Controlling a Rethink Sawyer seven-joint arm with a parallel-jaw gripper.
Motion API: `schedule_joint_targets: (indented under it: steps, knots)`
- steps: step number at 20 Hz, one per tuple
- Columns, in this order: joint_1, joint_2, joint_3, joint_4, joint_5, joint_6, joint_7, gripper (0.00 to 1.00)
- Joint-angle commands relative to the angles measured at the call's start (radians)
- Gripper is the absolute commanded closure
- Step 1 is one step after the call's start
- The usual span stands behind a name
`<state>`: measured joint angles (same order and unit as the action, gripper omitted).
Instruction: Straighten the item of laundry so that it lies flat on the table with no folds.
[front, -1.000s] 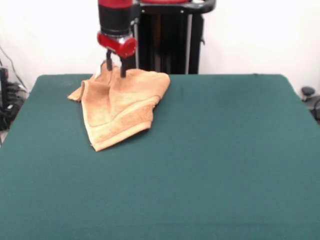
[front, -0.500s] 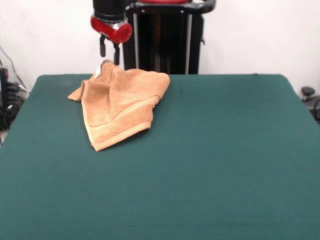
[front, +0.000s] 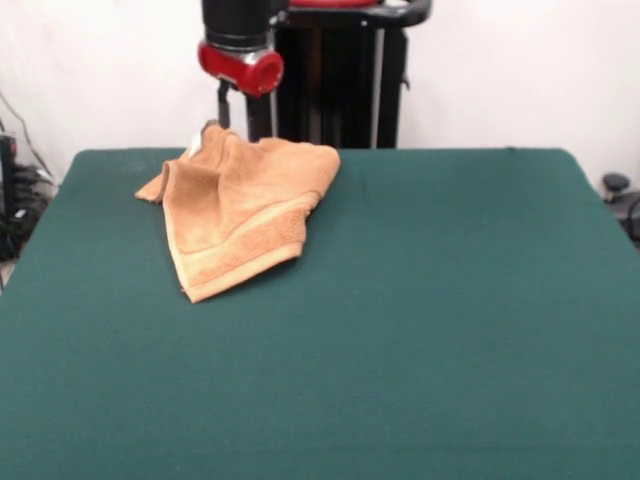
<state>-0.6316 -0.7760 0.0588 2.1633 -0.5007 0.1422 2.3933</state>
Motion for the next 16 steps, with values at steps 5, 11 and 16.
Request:
schedule_joint_targets:
  steps: [5,11,16]
  knots:
    - [-0.177,0.096,0.349,0.138,0.097,-0.099,0.098,0.00]
    - [-0.107,0.143,0.317,0.127,0.117,-0.196,0.159,0.00]
    - [-0.081,0.170,0.314,0.128,0.127,-0.244,0.165,0.00]
